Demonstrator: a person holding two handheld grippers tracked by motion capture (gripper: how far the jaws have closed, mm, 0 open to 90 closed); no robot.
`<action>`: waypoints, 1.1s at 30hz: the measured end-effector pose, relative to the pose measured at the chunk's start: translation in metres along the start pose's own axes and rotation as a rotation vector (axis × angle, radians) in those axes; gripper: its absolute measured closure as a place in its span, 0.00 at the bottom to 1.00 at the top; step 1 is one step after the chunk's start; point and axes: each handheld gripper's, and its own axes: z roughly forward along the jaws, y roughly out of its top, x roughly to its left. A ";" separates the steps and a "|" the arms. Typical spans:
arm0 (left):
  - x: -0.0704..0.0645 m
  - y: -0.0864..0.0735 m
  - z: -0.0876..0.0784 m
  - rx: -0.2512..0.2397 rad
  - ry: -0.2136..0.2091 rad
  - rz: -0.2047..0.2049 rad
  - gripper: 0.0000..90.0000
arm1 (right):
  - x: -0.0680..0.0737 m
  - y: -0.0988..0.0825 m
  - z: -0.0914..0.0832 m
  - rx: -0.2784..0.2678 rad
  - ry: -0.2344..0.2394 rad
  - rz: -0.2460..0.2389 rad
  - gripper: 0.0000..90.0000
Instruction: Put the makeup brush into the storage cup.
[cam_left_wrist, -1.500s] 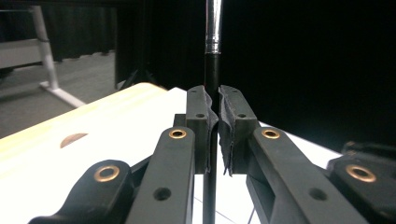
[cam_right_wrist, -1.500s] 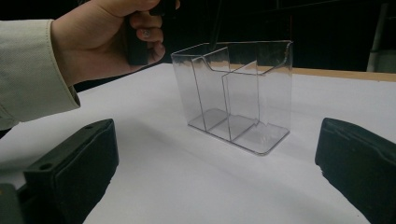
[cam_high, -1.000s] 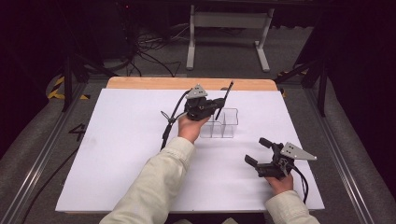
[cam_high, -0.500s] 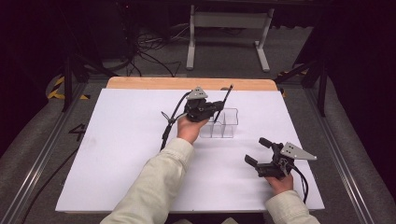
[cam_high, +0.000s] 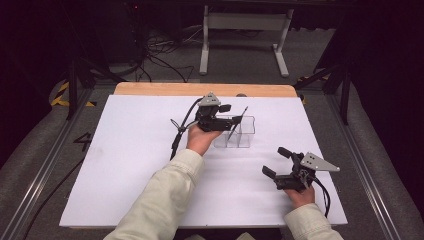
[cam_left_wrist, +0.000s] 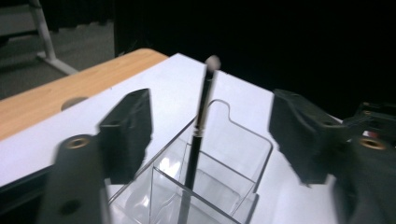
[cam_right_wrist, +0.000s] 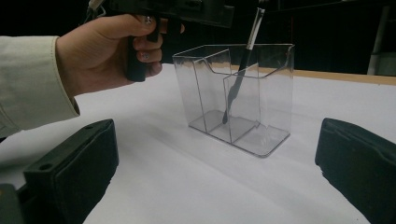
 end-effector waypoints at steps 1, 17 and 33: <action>0.000 0.001 -0.003 -0.006 -0.002 0.001 0.25 | 0.000 0.002 0.000 0.009 0.000 -0.009 0.00; -0.013 0.003 -0.076 -0.037 0.007 0.042 0.03 | -0.015 0.029 -0.017 0.047 -0.036 -0.028 0.00; -0.028 -0.021 -0.144 -0.061 -0.014 0.042 0.02 | -0.010 0.040 -0.006 0.093 0.039 -0.088 0.00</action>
